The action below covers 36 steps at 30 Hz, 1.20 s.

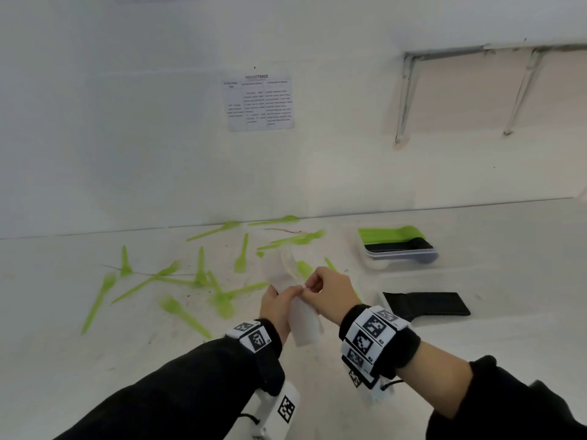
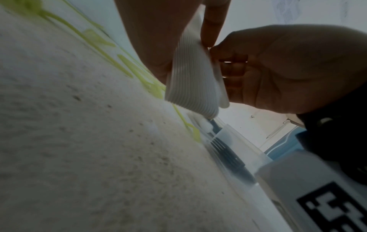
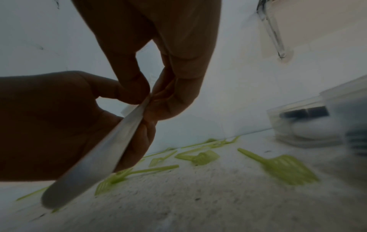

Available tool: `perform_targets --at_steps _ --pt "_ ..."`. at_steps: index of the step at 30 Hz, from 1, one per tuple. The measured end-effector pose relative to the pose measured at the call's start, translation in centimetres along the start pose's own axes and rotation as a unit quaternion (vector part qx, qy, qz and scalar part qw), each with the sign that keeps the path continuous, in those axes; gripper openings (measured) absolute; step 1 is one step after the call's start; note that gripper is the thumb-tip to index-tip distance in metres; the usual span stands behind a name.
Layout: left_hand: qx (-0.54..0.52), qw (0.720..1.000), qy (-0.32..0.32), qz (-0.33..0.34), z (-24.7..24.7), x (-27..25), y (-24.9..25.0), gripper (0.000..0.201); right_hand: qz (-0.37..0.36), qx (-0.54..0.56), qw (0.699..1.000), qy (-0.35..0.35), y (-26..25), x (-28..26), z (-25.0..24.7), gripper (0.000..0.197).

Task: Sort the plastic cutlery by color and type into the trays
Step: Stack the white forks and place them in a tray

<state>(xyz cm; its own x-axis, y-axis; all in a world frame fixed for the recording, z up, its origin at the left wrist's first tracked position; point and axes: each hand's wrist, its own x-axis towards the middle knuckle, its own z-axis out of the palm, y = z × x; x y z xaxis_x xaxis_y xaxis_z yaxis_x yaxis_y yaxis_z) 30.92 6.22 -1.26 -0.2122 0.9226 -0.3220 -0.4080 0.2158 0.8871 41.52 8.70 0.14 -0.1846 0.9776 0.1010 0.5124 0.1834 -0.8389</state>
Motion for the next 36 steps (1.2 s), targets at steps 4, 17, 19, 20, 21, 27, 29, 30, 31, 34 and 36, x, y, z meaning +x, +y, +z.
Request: perform_targets --at_steps 4,17,19,20,21,27,29,30,31,34,36 --pt "-0.003 1.0 0.005 0.006 2.5 0.1 -1.2 0.012 -0.019 -0.007 1.0 0.021 1.1 -0.1 -2.5 0.023" --pt "-0.013 0.999 0.021 0.031 6.8 -1.1 -4.2 0.027 -0.061 -0.068 0.993 -0.074 4.1 -1.6 -6.5 0.012" --pt "-0.003 0.999 0.026 0.044 7.2 -1.4 -4.5 0.028 -0.058 -0.055 0.995 -0.064 4.2 -1.7 -7.0 0.012" --pt "-0.001 0.998 0.033 0.05 7.4 -1.5 -4.6 0.03 -0.056 -0.054 0.995 -0.056 4.3 -1.6 -7.3 0.014" --pt "-0.001 0.998 0.041 0.055 7.6 -1.5 -4.7 0.031 -0.052 -0.052 0.996 -0.048 4.3 -1.6 -7.6 0.015" --pt "-0.011 0.996 0.061 0.066 8.8 -1.7 -5.5 0.029 -0.052 -0.022 0.998 -0.039 5.3 -1.3 -9.5 0.017" --pt "-0.015 0.996 0.059 0.069 9.3 -1.7 -5.6 0.026 -0.057 -0.028 0.996 -0.058 5.7 -1.3 -9.7 0.016" --pt "-0.016 0.996 0.057 0.07 9.7 -1.7 -5.7 0.025 -0.054 -0.03 0.996 -0.063 5.8 -1.3 -9.8 0.014" --pt "-0.016 0.996 0.055 0.071 9.9 -1.7 -5.7 0.024 -0.048 -0.03 0.996 -0.065 6.0 -1.2 -9.9 0.012" --pt "-0.01 0.996 0.053 0.072 10.7 -1.7 -5.8 0.023 -0.031 -0.052 0.996 -0.068 6.3 -1.1 -10.6 0.015" --pt "-0.002 0.996 0.049 0.074 11.3 -1.7 -6.0 0.026 -0.036 -0.084 0.994 -0.062 6.6 -1.1 -11.3 0.019"
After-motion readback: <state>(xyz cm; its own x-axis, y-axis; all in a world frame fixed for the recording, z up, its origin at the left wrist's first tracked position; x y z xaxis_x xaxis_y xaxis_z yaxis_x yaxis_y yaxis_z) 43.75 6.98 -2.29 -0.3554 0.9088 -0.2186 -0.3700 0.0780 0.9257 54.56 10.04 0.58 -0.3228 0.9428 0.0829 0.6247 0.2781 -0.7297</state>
